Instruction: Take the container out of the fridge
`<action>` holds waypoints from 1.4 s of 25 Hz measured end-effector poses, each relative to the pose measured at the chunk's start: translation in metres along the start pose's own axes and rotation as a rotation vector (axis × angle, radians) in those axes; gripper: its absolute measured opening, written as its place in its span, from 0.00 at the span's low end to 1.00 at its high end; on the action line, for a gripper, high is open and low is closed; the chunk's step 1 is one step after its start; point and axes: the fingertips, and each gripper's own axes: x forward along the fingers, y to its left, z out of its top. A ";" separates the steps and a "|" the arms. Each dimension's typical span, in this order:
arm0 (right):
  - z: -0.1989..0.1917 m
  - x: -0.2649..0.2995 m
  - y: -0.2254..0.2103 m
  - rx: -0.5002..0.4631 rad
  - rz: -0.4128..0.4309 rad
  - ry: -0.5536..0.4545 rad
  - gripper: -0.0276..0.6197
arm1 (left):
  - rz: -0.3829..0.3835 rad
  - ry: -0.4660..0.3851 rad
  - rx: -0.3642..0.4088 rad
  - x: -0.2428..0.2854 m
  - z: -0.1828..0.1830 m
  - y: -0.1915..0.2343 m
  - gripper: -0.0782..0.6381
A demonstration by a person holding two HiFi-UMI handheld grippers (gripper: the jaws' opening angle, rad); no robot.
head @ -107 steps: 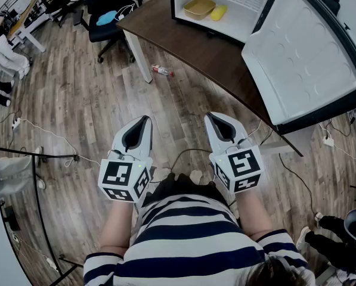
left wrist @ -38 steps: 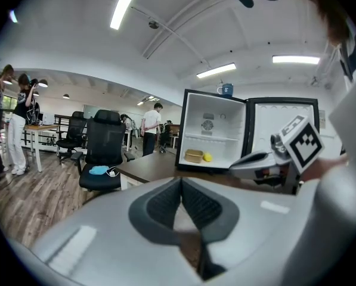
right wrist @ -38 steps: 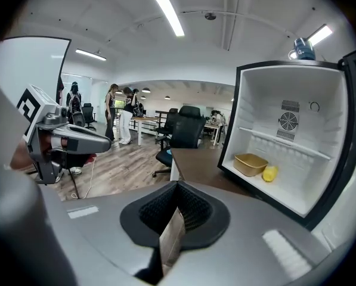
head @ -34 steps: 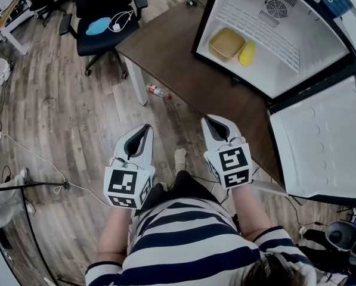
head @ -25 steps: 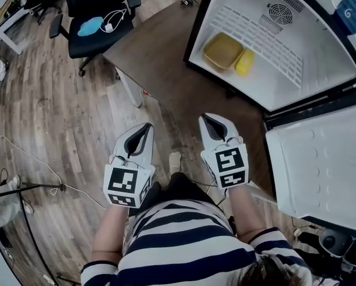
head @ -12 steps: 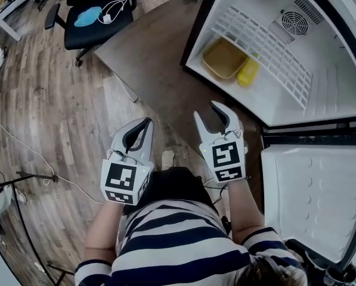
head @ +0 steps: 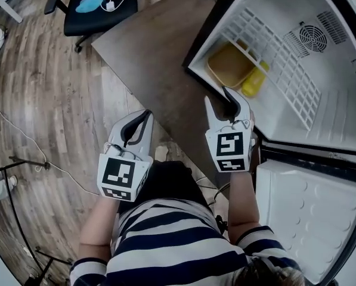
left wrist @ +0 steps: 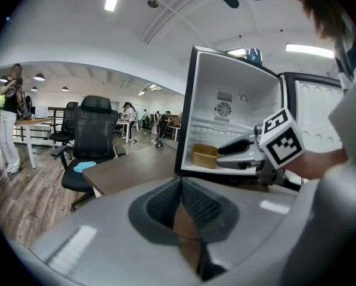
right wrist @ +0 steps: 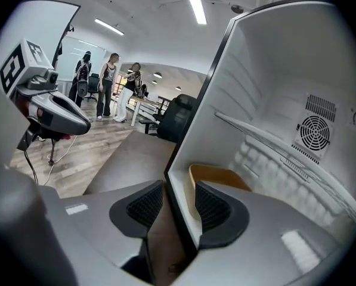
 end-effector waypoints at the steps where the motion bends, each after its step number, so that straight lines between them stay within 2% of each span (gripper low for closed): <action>1: -0.001 0.004 -0.003 -0.009 -0.006 0.004 0.28 | 0.003 0.000 -0.005 0.003 0.000 0.002 0.11; 6: -0.005 0.020 -0.013 -0.065 -0.014 0.032 0.28 | 0.008 0.009 -0.029 0.016 -0.005 0.011 0.11; 17: -0.018 0.050 -0.021 -0.179 0.042 0.110 0.28 | 0.007 0.030 -0.066 0.042 -0.016 0.015 0.11; 21: -0.020 0.061 -0.024 -0.255 0.055 0.138 0.27 | 0.014 0.032 -0.074 0.049 -0.018 0.019 0.11; 27: -0.021 0.066 -0.023 -0.320 0.076 0.158 0.18 | 0.020 0.036 -0.100 0.057 -0.021 0.025 0.11; 31: -0.020 0.064 -0.022 -0.315 0.111 0.154 0.11 | 0.020 0.030 -0.105 0.058 -0.019 0.024 0.11; 35: -0.018 0.063 -0.017 -0.325 0.138 0.144 0.09 | 0.031 0.030 -0.103 0.053 -0.017 0.027 0.11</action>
